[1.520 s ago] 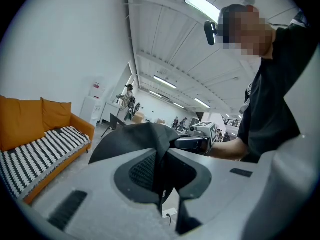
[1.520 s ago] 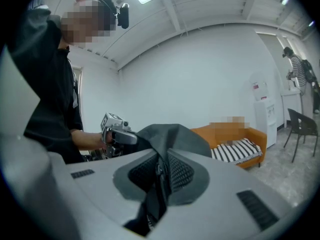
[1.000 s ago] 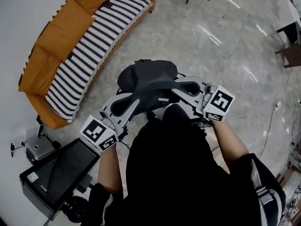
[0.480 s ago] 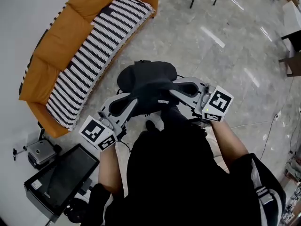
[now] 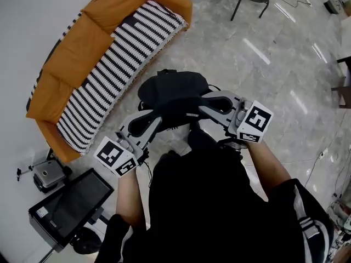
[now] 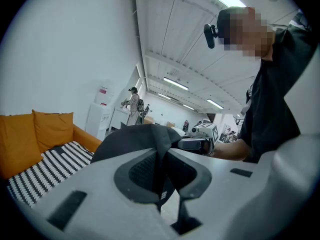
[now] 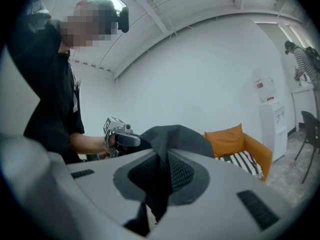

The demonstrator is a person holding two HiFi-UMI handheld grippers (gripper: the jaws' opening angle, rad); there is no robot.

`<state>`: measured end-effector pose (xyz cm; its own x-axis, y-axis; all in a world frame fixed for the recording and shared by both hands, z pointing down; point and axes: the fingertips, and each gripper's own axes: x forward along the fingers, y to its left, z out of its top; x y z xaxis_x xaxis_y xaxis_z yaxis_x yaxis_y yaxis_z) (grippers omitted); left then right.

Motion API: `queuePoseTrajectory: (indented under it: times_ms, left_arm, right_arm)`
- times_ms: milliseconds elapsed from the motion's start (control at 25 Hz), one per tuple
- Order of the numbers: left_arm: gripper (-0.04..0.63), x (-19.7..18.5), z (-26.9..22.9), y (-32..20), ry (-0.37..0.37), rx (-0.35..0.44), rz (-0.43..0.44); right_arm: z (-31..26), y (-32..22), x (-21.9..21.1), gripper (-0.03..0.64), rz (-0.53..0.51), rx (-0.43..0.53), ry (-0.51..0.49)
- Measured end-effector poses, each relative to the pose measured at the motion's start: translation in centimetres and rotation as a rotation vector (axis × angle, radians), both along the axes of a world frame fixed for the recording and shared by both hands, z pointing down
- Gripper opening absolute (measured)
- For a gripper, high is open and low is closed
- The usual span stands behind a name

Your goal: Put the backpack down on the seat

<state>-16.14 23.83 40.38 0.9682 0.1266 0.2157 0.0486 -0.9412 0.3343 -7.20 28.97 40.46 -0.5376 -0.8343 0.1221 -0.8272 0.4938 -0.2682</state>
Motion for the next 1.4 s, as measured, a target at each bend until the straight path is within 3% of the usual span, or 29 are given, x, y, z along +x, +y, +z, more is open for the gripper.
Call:
queuePoseTrajectory:
  times_ms: [320, 840, 1400]
  left_arm:
    - [0.049, 3.9, -0.3, -2.3, -0.026, 0.034, -0.056]
    - [0.049, 5.8, 1.2, -5.0, -0.022, 0.009, -0.058]
    - [0.049, 9.9, 1.5, -13.7, -0.001, -0.005, -0.039]
  right_arm:
    - [-0.1, -2.6, 4.0, 0.043, -0.049, 0.024, -0.031]
    - [1.5, -5.4, 6.0, 0.043, -0.06, -0.001, -0.021]
    - [1.7, -14.1, 10.0, 0.043, -0.063, -0.038, 0.012]
